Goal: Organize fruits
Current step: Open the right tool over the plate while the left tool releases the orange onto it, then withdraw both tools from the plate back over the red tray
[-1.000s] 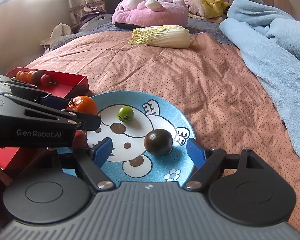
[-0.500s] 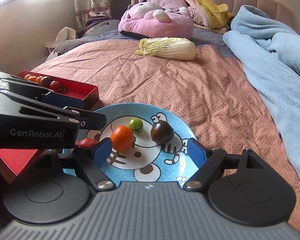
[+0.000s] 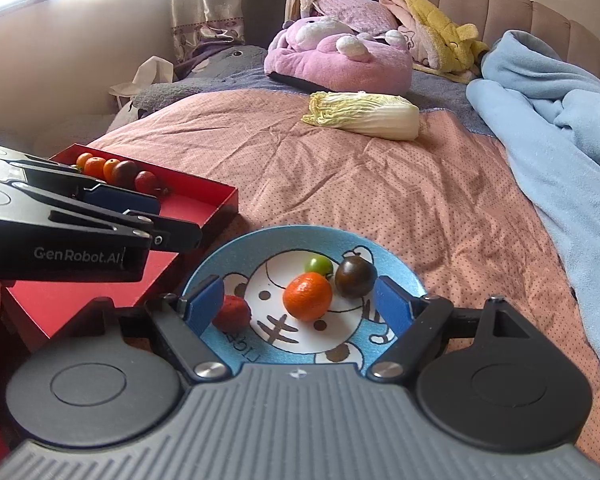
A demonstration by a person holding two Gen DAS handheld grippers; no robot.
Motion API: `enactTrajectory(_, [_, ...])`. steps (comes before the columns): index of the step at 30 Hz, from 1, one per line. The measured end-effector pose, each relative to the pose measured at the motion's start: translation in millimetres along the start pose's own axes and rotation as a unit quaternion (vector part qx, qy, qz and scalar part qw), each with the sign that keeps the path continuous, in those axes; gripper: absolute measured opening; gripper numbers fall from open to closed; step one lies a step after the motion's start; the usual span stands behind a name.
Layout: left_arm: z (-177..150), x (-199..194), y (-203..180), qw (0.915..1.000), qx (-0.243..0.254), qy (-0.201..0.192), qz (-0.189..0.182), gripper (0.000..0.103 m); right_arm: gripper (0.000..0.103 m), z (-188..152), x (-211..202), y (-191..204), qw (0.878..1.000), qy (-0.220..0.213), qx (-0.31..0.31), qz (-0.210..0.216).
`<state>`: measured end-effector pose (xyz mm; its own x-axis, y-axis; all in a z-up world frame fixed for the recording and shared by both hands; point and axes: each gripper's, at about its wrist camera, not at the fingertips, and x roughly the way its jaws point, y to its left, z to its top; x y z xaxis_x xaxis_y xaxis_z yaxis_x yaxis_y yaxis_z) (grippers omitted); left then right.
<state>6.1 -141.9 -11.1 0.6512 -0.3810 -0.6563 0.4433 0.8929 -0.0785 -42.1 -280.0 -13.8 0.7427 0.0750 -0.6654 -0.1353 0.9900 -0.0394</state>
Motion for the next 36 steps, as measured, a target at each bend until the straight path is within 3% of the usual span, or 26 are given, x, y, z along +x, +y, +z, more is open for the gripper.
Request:
enactTrajectory(14, [-7, -15, 53, 0.9979, -0.042, -0.001, 0.049, 0.043, 0.086, 21, 9, 47, 0.999, 0.000, -0.020, 0.046])
enactTrajectory(36, [-16, -20, 153, 0.9828, -0.112, 0.018, 0.146, 0.043, 0.087, 55, 48, 124, 0.991, 0.008, -0.054, 0.120])
